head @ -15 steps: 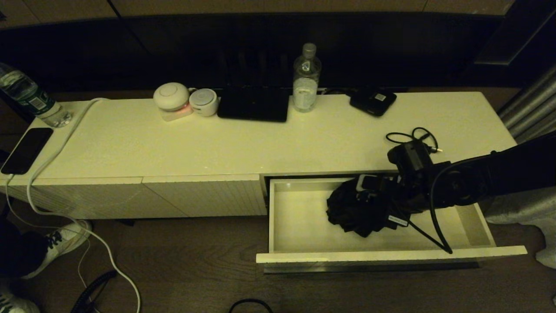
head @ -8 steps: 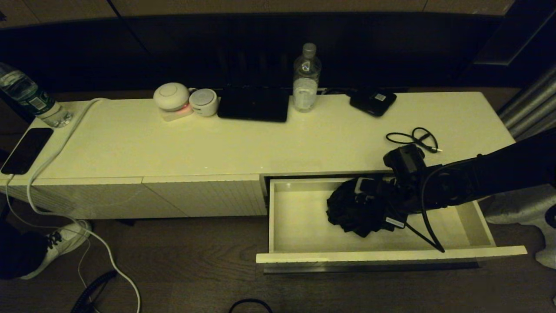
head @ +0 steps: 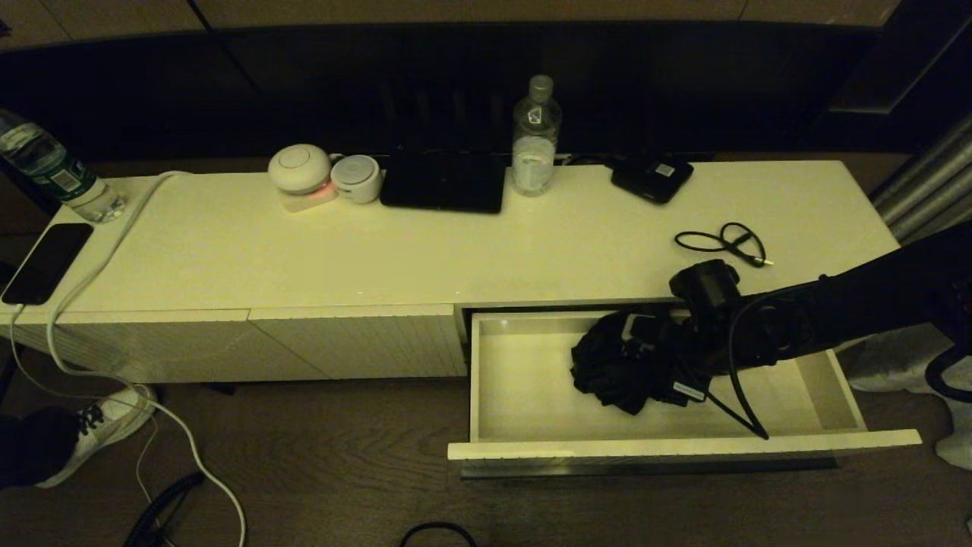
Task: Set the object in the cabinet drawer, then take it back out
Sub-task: Take the umbrella out of the drawer and put it on the table
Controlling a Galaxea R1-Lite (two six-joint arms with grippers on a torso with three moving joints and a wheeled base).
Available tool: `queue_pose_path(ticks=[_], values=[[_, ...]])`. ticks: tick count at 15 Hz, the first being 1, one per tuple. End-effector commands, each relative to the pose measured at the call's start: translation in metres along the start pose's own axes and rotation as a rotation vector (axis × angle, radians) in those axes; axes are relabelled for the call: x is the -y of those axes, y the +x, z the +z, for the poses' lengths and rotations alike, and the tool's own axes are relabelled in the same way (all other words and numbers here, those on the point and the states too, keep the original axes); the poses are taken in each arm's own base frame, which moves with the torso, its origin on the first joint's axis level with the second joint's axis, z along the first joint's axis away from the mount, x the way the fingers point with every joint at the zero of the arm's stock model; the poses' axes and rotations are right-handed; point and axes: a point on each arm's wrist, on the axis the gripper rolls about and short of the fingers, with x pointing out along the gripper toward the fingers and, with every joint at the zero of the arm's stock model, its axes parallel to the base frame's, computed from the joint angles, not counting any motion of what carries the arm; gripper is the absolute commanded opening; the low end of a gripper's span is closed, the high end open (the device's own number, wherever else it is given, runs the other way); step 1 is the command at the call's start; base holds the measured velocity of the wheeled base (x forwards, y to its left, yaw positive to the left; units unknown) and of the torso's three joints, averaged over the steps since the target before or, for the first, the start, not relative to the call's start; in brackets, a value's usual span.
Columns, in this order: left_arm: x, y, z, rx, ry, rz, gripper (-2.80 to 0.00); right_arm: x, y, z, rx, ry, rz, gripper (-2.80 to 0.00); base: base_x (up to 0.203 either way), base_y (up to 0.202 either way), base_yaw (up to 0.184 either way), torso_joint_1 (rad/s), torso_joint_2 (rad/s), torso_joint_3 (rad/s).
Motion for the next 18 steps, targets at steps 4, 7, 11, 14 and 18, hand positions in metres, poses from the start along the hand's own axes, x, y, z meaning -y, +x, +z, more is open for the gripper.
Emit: queue_pose_path(ticks=[4,7,11,14,18], values=[[0.0,-0.0001,0.0,0.002,-0.001,0.001,-2.8,0.0027,0.0043,-0.0018,-0.002,0.003,0.002,0.0,0.0,0.0,0.0,0.0,0.0,0.0],[0.0,-0.0001,0.0,0.002,-0.001,0.001,-2.8,0.0022,0.0064,-0.0019,-0.002,0.016,0.003,-2.8,0.0,0.0,0.0,0.0,0.0,0.0],[0.0,-0.0001,0.0,0.002,-0.001,0.001,-2.8,0.0023,0.0075,-0.0006,-0.001,0.019,0.012,-2.8,0.0,0.0,0.0,0.0,0.0,0.0],[0.0,-0.0001,0.0,0.002,-0.001,0.001,-2.8,-0.0011,0.0085,-0.0006,-0.011,0.012,0.031,-2.8,0.0,0.0,0.0,0.0,0.0,0.0],[0.0,-0.0001,-0.0002,0.001,-0.001,0.001,-2.8,-0.0004,0.0029,0.0003,-0.003,0.011,0.027,-2.8,0.0,0.0,0.0,0.0,0.0,0.0]])
